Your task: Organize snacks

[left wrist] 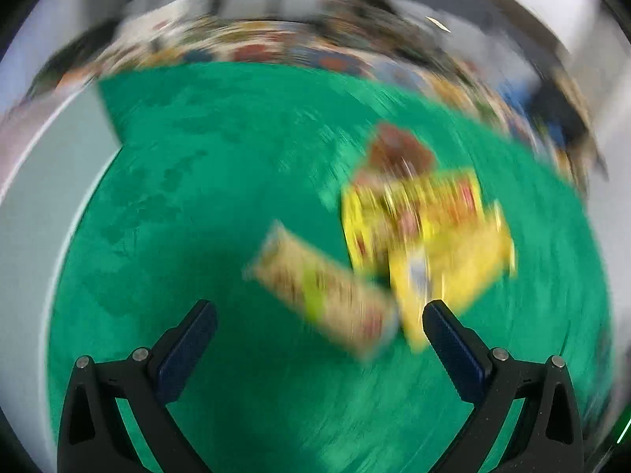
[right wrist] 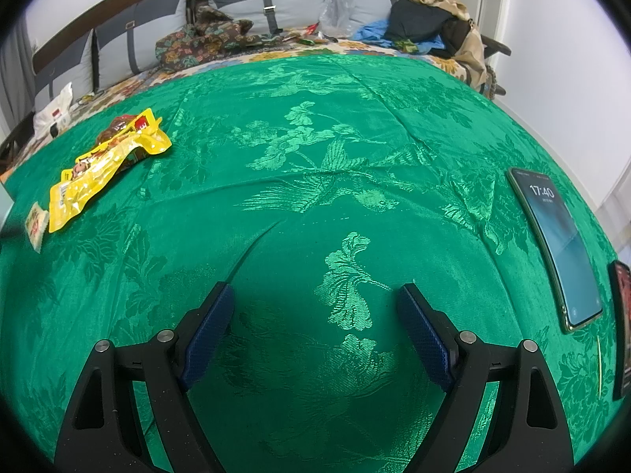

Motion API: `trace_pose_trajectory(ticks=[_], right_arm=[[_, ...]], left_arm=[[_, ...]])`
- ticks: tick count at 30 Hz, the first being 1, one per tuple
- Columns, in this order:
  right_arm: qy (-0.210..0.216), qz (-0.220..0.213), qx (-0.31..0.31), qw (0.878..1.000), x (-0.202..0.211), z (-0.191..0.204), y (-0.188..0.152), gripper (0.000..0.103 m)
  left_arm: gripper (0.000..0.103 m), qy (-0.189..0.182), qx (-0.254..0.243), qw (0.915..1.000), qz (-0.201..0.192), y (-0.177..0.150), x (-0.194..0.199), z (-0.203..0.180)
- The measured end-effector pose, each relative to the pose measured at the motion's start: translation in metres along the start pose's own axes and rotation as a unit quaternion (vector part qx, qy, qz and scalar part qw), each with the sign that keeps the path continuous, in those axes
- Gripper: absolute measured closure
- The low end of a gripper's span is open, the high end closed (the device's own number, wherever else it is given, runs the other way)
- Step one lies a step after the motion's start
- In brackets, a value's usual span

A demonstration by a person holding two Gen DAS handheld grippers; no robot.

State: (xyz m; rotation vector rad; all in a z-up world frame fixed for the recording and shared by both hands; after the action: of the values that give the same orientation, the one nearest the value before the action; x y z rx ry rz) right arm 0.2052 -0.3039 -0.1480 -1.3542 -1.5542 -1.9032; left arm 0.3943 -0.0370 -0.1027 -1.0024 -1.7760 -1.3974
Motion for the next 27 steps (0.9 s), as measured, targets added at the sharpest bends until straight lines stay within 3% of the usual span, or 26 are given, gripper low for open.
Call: trace_pose_trajectory(ticks=[2,5,9,11,13,18,22,27], right_arm=[[0.000,0.000,0.000,1.000,0.000,0.000,0.000,0.015],[0.000,0.000,0.000,1.000,0.000,0.000,0.000,0.015],[0.000,0.000,0.000,1.000,0.000,0.000,0.000,0.015],[0.000,0.000,0.000,1.000,0.000,0.000,0.000,0.015],[0.000,0.000,0.000,1.000,0.000,0.000,0.000,0.015],[0.000,0.000,0.000,1.000,0.000,0.000,0.000,0.015],[0.000,0.000,0.000,1.000,0.000,0.000,0.000,0.015],[0.000,0.000,0.000,1.000,0.000,0.000,0.000,0.015]], left_arm=[[0.000,0.018,0.043,0.9989,0.011,0.010,-0.017,0.002],[0.001,0.076,0.057,0.9944,0.046,0.002,-0.043,0.011],[0.001,0.105,0.029,0.9930,0.048,-0.014,-0.040,0.027],[0.002,0.095,0.017,0.9944,0.043,-0.017,-0.037,0.035],[0.010,0.085,0.010,0.9959,0.030,-0.015,-0.032,0.039],[0.076,0.071,-0.078,0.9943,0.016,-0.012,-0.030,0.022],[0.076,0.044,-0.133,0.9896,0.029,-0.031,-0.022,0.009],[0.077,0.020,-0.183,0.9814,0.056,-0.081,0.013,0.028]])
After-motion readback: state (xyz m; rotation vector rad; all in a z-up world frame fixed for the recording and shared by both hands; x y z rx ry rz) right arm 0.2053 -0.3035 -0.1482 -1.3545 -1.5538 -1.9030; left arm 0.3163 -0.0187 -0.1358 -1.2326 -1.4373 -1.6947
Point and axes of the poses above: each gripper's, at about its wrist camera, not at the fingertips, and x roughly against the way its jaws point, z to its left, y to its top, the point moved 8 cm from there along -x, roughly the way its jaws point, and after that the axes turned 1 degree about -y, right-handed, at the moved point
